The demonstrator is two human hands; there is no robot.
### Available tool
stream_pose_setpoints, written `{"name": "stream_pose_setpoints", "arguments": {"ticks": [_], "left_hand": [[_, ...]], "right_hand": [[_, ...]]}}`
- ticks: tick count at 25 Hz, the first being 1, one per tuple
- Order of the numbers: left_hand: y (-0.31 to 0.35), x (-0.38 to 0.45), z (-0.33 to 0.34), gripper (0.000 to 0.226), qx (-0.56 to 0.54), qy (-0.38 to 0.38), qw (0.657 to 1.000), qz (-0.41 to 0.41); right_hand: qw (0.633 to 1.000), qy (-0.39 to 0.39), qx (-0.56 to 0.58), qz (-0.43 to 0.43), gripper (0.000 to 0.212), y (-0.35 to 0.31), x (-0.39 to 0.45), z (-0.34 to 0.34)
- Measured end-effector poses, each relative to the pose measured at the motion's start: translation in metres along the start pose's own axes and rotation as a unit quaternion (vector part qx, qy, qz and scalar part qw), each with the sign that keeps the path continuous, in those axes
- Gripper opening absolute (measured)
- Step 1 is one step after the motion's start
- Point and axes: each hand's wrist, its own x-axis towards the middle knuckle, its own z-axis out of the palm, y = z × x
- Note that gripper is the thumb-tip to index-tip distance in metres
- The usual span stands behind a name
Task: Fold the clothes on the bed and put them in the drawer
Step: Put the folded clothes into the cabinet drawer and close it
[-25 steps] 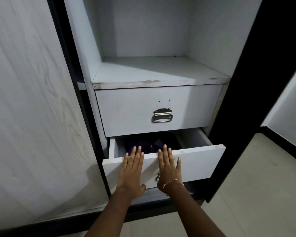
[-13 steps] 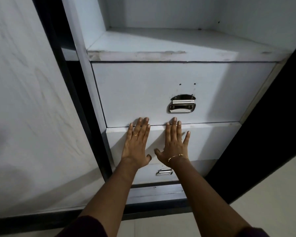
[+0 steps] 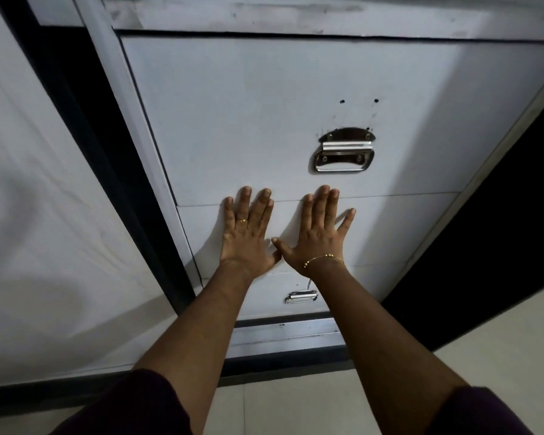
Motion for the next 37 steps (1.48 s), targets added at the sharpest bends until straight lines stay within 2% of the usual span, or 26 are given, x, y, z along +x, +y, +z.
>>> {"name": "stream_pose_setpoints", "arguments": {"ticks": [3, 5, 7, 9, 10, 12, 14, 19, 24, 29, 32, 34, 37], "left_hand": [[0.014, -0.007, 0.003, 0.106, -0.094, 0.013, 0.995, 0.002], [0.035, -0.027, 0.013, 0.112, -0.127, 0.013, 0.992, 0.015], [0.059, -0.059, 0.034, 0.11, -0.106, -0.05, 0.992, 0.046], [0.08, -0.084, 0.06, 0.096, -0.068, -0.129, 0.986, 0.084], [0.088, -0.091, 0.072, 0.088, -0.061, -0.176, 0.978, 0.099], [0.1, -0.095, 0.096, 0.075, -0.065, -0.245, 0.96, 0.117], [0.107, -0.095, 0.12, 0.07, -0.04, -0.277, 0.95, 0.142], [0.126, -0.093, 0.162, 0.069, 0.072, -0.271, 0.936, 0.214], [0.132, -0.094, 0.184, 0.075, 0.026, -0.285, 0.941, 0.18], [0.135, -0.096, 0.193, 0.084, 0.009, -0.271, 0.95, 0.156], [0.14, -0.096, 0.19, 0.083, -0.012, -0.26, 0.955, 0.144], [0.138, -0.095, 0.188, 0.083, -0.021, -0.266, 0.955, 0.131], [0.136, -0.094, 0.187, 0.078, -0.031, -0.256, 0.961, 0.097]], "right_hand": [[0.996, 0.086, 0.024, -0.025, 0.098, 0.01, -0.011, 0.022], [0.994, 0.107, 0.031, 0.002, 0.088, 0.019, -0.039, 0.049], [0.999, 0.038, 0.027, 0.015, 0.079, 0.029, -0.067, 0.076], [0.993, -0.119, 0.014, 0.012, 0.075, 0.035, -0.09, 0.104], [0.985, -0.174, 0.011, 0.003, 0.074, 0.038, -0.097, 0.117], [0.974, -0.226, 0.021, -0.008, 0.073, 0.047, -0.102, 0.143], [0.97, -0.238, 0.028, -0.027, 0.075, 0.057, -0.099, 0.168], [0.972, -0.232, 0.017, -0.029, 0.075, 0.074, -0.079, 0.212], [0.981, -0.19, 0.014, -0.031, 0.076, 0.081, -0.075, 0.234], [0.983, -0.173, -0.052, -0.012, 0.058, 0.071, -0.07, 0.234], [0.984, -0.168, -0.046, -0.019, 0.056, 0.073, -0.07, 0.233], [0.982, -0.186, -0.033, -0.029, 0.059, 0.076, -0.072, 0.231], [0.979, -0.198, -0.04, -0.033, 0.085, 0.078, -0.078, 0.227]]}}
